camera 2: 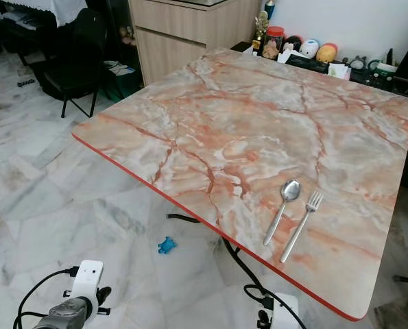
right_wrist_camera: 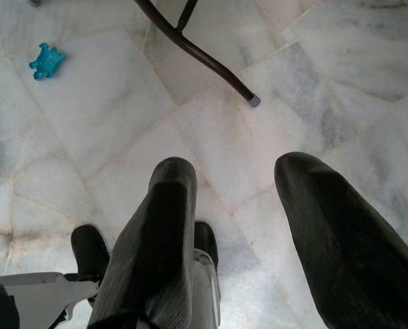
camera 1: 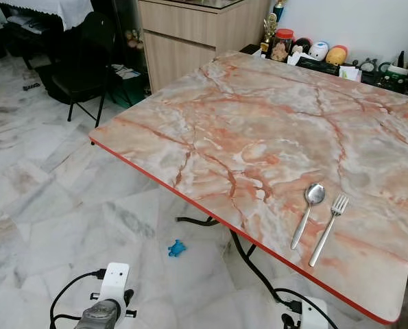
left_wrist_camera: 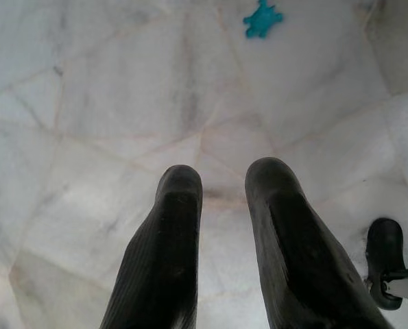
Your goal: Setting the table
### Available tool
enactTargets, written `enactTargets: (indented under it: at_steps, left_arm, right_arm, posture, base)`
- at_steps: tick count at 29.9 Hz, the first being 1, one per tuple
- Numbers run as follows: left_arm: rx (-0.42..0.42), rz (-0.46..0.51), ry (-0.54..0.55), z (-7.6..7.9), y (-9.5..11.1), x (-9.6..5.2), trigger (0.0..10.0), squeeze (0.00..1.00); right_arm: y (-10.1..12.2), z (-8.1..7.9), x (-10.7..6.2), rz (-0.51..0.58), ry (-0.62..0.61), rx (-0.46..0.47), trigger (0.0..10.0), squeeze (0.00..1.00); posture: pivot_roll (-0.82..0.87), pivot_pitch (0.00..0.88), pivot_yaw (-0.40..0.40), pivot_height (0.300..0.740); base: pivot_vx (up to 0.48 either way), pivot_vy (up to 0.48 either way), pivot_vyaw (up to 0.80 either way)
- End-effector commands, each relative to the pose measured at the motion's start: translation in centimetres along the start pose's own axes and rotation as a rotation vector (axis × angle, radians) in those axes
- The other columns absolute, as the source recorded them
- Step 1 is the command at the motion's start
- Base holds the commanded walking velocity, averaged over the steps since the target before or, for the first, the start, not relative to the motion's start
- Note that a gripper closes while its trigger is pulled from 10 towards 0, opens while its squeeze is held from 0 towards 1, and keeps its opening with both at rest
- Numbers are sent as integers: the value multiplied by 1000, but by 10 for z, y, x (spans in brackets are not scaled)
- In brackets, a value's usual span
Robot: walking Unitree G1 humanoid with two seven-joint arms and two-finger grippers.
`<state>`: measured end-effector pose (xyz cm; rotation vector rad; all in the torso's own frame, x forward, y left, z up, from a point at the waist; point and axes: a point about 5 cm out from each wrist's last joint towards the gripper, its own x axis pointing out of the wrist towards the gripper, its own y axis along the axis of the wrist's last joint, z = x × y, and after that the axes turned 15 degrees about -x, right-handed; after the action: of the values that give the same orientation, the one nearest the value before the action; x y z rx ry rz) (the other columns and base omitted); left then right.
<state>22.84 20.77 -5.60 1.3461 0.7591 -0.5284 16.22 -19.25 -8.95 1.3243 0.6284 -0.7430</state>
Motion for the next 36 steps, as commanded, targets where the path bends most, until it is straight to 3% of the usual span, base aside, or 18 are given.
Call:
enactTargets:
  at_steps: [1,12,22,27,36]
  left_arm:
    - [-16,-35,32,-7,-9,-2,10000,0]
    - [-17,-37,26,-10,-10,-3,10000,0]
    - [8,-66,39,-16,-22,-5,10000,0]
    - [8,-76,44,-19,-25,-6,10000,0]
    - [-1,-75,58,-23,-25,-7,10000,0]
  right_arm:
    - [0,-2,0,-10,5,4,10000,0]
    - [-1,-10,0,-18,35,-15,10000,0]
    - [-8,-15,-2,-41,40,-19,10000,0]
    - [-1,-18,-1,-13,38,-16,10000,0]
    - [6,-21,1,7,42,-8,10000,0]
  posture:
    - [26,0,-15,740]
    - [46,0,-2,740]
    - [65,0,-4,740]
    - [68,0,-2,740]
    - [69,0,3,740]
  base:
    - [0,0,0]
    - [0,0,0]
    - [0,280,0]
    - [0,280,-699]
    - [0,278,0]
